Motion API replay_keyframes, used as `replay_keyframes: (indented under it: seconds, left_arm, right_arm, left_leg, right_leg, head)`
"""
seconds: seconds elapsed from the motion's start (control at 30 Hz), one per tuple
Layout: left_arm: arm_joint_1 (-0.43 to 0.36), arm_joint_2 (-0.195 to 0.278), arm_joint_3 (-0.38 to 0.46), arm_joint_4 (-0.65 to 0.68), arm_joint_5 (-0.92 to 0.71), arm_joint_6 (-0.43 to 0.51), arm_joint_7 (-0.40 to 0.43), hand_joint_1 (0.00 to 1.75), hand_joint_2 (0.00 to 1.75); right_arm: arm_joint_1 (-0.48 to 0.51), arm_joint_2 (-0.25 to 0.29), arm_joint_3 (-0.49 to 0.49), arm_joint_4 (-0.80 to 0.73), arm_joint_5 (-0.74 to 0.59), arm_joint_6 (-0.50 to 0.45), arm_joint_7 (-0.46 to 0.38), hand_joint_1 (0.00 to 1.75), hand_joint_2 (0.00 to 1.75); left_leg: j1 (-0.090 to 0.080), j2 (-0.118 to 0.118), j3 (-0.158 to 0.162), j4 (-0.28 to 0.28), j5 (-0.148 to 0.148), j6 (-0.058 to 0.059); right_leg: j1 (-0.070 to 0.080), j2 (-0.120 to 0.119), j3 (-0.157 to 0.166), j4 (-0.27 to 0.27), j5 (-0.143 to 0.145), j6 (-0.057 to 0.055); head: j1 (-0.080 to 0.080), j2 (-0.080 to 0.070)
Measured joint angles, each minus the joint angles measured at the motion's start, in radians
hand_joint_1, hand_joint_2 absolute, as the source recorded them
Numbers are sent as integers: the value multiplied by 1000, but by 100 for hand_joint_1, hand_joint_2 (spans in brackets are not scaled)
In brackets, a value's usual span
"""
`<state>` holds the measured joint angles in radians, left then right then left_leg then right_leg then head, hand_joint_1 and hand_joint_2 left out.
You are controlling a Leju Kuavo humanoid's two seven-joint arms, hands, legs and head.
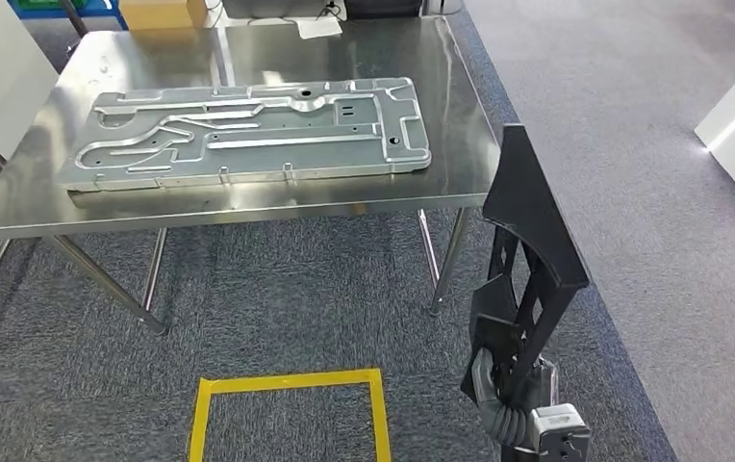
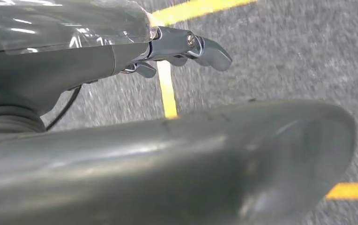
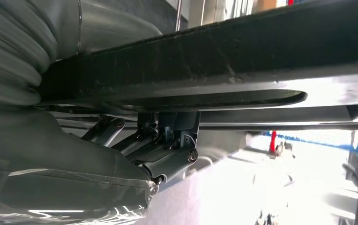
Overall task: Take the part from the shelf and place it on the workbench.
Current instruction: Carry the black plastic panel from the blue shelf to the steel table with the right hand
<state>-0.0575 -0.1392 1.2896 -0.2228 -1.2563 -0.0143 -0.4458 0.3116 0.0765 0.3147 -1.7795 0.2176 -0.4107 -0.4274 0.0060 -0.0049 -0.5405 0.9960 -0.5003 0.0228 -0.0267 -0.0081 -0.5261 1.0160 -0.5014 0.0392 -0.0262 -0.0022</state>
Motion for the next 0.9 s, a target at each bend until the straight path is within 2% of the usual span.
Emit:
replay_keyframes:
  seconds: [0.07, 0.1, 0.17, 0.2, 0.23, 0.27, 0.3, 0.37, 0.4, 0.43, 0.5, 0.53, 0.57, 0.6, 0.63, 0.67, 0.7, 0.73, 0.77, 0.8, 0.83, 0.9]
  left_arm:
    - [5, 0, -3, 0, -12, 9, 4, 0, 0]
    - [6, 1, -4, 0, -16, 12, 6, 0, 0]
    - [6, 1, -6, 0, -22, 18, 12, 0, 0]
    - [8, 1, -6, 0, -25, 21, 17, 0, 0]
    - [10, 1, -6, 0, -27, 23, 21, 0, 0]
    - [12, 1, -6, 0, -28, 24, 24, 0, 0]
    - [13, 1, -6, 0, -29, 25, 27, 0, 0]
    - [15, 0, -6, 0, -26, 25, 30, 0, 0]
    - [14, 0, -6, 0, -23, 24, 31, 0, 0]
    - [13, 1, -6, 0, -20, 23, 32, 0, 0]
    - [10, 5, -6, 0, -13, 19, 33, 0, 0]
    - [8, 7, -6, 0, -10, 18, 32, 0, 0]
    - [6, 9, -6, 0, -8, 17, 32, 0, 0]
    - [5, 10, -6, 0, -6, 16, 32, 0, 0]
    - [5, 11, -6, 0, -5, 16, 32, 0, 0]
    - [6, 12, -6, 0, -4, 16, 32, 0, 0]
    - [8, 13, -5, 0, -3, 16, 32, 0, 0]
    - [12, 14, -5, 0, -2, 16, 32, 0, 0]
    - [14, 15, -5, 0, -1, 16, 33, 0, 0]
    - [16, 16, -5, 0, 0, 16, 33, 0, 0]
    - [18, 16, -4, 0, 0, 16, 33, 0, 0]
    - [17, 16, -4, 0, 0, 16, 32, 0, 0]
  right_arm:
    - [-2, 1, 0, 0, -1, 1, -3, 175, 175]
    - [-3, 1, 0, 0, -2, 1, -4, 175, 175]
    - [-2, 1, 0, 1, -3, 1, -5, 175, 175]
    - [-2, 1, 0, 2, -3, 1, -5, 175, 175]
    - [-1, 1, 0, 4, -3, 2, -5, 175, 175]
    - [-1, 1, 0, 5, -3, 2, -5, 175, 175]
    - [-1, 1, 0, 5, -3, 4, -5, 175, 175]
    - [0, 2, 0, 8, -2, 6, -6, 175, 175]
    - [0, 2, 0, 10, -1, 7, -6, 175, 175]
    - [0, 3, 1, 13, 0, 7, -7, 175, 175]
    - [-4, 11, 2, 19, 4, 7, -8, 175, 175]
    - [-7, 16, 2, 23, 6, 5, -10, 175, 175]
    - [-10, 20, 4, 28, 9, 2, -11, 175, 175]
    - [-13, 23, 6, 33, 12, -1, -12, 175, 175]
    - [-15, 26, 8, 38, 15, -4, -14, 175, 175]
    - [-16, 29, 11, 44, 18, -7, -14, 175, 175]
    - [-16, 31, 14, 49, 20, -8, -15, 175, 175]
    - [-17, 32, 16, 54, 21, -10, -15, 175, 175]
    - [-17, 33, 18, 59, 23, -11, -15, 175, 175]
    - [-18, 33, 20, 63, 23, -12, -15, 175, 175]
    - [-19, 33, 20, 68, 24, -14, -15, 175, 175]
    - [-21, 32, 20, 78, 26, -17, -14, 175, 175]
  left_leg:
    - [1, -2, 26, -5, -4, 16]
    - [1, -2, 39, -7, -7, 22]
    - [-1, -3, 61, -7, -22, 25]
    - [-2, -4, 72, -7, -32, 25]
    - [-2, -6, 85, -7, -44, 24]
    - [-2, -7, 102, -7, -57, 23]
    - [-2, -8, 120, -7, -72, 22]
    - [-3, -10, 152, -10, -103, 16]
    - [-3, -12, 166, -16, -116, 10]
    - [-4, -12, 184, -25, -122, 4]
    - [-6, -13, 198, -11, -98, -11]
    - [-6, -12, 185, 33, -67, -18]
    - [-6, -11, 149, 100, -38, -24]
    - [-4, -9, 103, 173, -26, -28]
    - [-2, -7, 54, 234, -37, -32]
    - [0, -6, 8, 270, -75, -36]
    - [2, -5, -29, 283, -128, -40]
    - [5, -4, -58, 275, -178, -43]
    - [9, -3, -77, 249, -206, -46]
    - [13, -2, -88, 209, -203, -49]
    - [17, 1, -91, 156, -156, -54]
    - [21, 20, -79, 70, -21, -59]
  right_leg:
    - [-2, 2, -15, 44, -12, 7]
    - [-3, 3, -44, 92, -29, 9]
    - [-1, 5, -134, 216, -70, 12]
    - [0, 5, -178, 261, -87, 12]
    - [1, 5, -208, 277, -97, 11]
    - [3, 6, -222, 259, -92, 9]
    - [5, 6, -221, 213, -68, 6]
    - [12, 6, -206, 102, 50, -6]
    - [17, 7, -198, 68, 95, -14]
    - [21, 8, -190, 49, 123, -23]
    - [20, 10, -158, 32, 104, -40]
    - [18, 10, -133, 18, 96, -47]
    - [15, 9, -105, 4, 85, -54]
    - [14, 8, -76, -9, 74, -59]
    - [13, 6, -49, -21, 59, -62]
    - [12, 6, -23, -30, 44, -64]
    - [12, 7, 3, -36, 28, -64]
    - [10, 8, 28, -40, 12, -62]
    - [8, 10, 53, -43, -4, -60]
    - [5, 11, 77, -45, -21, -56]
    - [2, 11, 99, -46, -38, -50]
    - [1, 13, 137, -44, -82, -37]
  head:
    - [1, 0]
    - [3, 0]
    - [4, 0]
    - [4, 0]
    - [4, 0]
    - [4, 0]
    - [4, 0]
    - [4, 0]
    - [4, 0]
    - [4, 0]
    - [4, 0]
    - [3, 0]
    - [2, 0]
    - [1, 0]
    - [1, 0]
    - [0, 0]
    - [0, 0]
    - [0, 0]
    - [-1, 0]
    - [-1, 0]
    - [-1, 0]
    - [-1, 0]
